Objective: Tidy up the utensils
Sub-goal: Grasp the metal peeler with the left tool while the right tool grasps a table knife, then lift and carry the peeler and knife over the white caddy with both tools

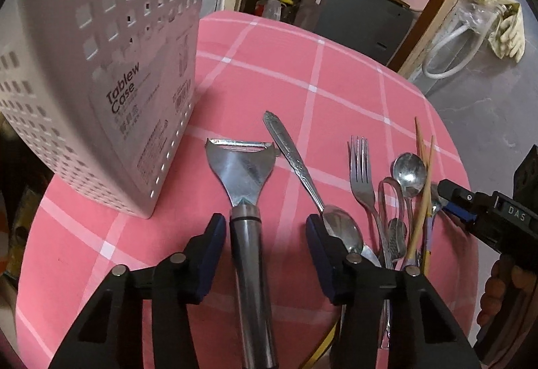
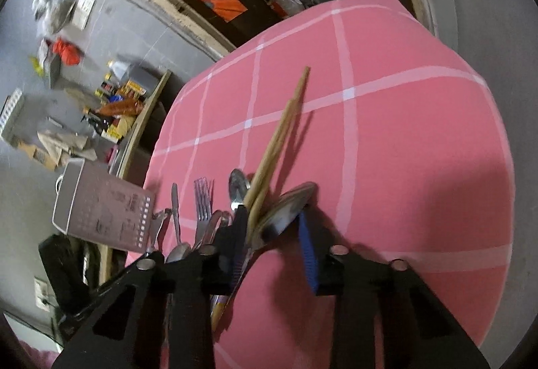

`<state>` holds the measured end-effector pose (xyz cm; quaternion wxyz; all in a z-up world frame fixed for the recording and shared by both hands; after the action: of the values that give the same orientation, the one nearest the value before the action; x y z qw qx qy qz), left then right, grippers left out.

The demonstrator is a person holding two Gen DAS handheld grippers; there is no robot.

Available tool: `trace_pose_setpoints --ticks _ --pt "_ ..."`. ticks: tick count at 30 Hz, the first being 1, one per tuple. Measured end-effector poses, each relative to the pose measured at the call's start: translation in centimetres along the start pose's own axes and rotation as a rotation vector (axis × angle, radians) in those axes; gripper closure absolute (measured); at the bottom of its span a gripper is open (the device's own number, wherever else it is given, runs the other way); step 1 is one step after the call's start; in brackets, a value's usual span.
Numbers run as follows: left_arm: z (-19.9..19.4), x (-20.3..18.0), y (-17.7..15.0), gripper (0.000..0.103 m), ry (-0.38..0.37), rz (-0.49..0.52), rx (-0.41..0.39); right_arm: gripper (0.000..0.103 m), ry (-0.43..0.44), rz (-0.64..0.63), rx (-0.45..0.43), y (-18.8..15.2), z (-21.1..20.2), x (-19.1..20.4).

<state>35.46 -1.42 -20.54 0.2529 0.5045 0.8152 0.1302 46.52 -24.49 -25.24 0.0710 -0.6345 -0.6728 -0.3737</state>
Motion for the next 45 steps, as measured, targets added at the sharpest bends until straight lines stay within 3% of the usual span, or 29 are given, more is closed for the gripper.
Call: trace_pose_setpoints --ticks 5,12,21,26,36,42,45 --pt "0.2 0.5 0.5 0.085 0.009 -0.016 0.027 0.089 0.066 0.098 0.008 -0.1 0.9 -0.8" --pt "0.1 0.4 0.3 0.085 -0.058 -0.011 0.108 0.094 0.075 0.098 0.017 -0.6 1.2 0.7" --pt "0.4 -0.5 -0.5 0.085 -0.082 0.137 0.276 0.099 0.039 0.068 -0.017 -3.5 -3.3 2.3" --pt "0.1 -0.5 -0.6 0.085 -0.149 0.117 0.297 0.100 0.019 0.085 -0.059 -5.1 -5.6 3.4" --pt "-6.2 -1.7 -2.2 0.085 -0.399 0.165 0.156 0.101 -0.010 0.044 -0.223 -7.2 -11.4 6.3" --pt "-9.3 -1.1 -0.8 0.085 -0.446 0.205 0.084 0.101 0.013 0.004 -0.300 -6.9 -13.6 9.3" --pt "-11.4 -0.3 1.2 0.085 -0.478 0.191 0.008 0.101 0.038 -0.033 -0.338 -6.1 -14.3 11.2"
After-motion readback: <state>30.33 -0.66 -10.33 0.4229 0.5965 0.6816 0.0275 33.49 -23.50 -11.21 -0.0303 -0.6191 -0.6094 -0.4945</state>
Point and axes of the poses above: each gripper's, at about its wrist camera, not at the fingertips, and z roughly the way its jaws point, x to its left, y to its top, the point moved 4 cm from there along z, roughly the way its jaws point, and after that the axes turned 5 degrees about -z, right-handed, at the moved point
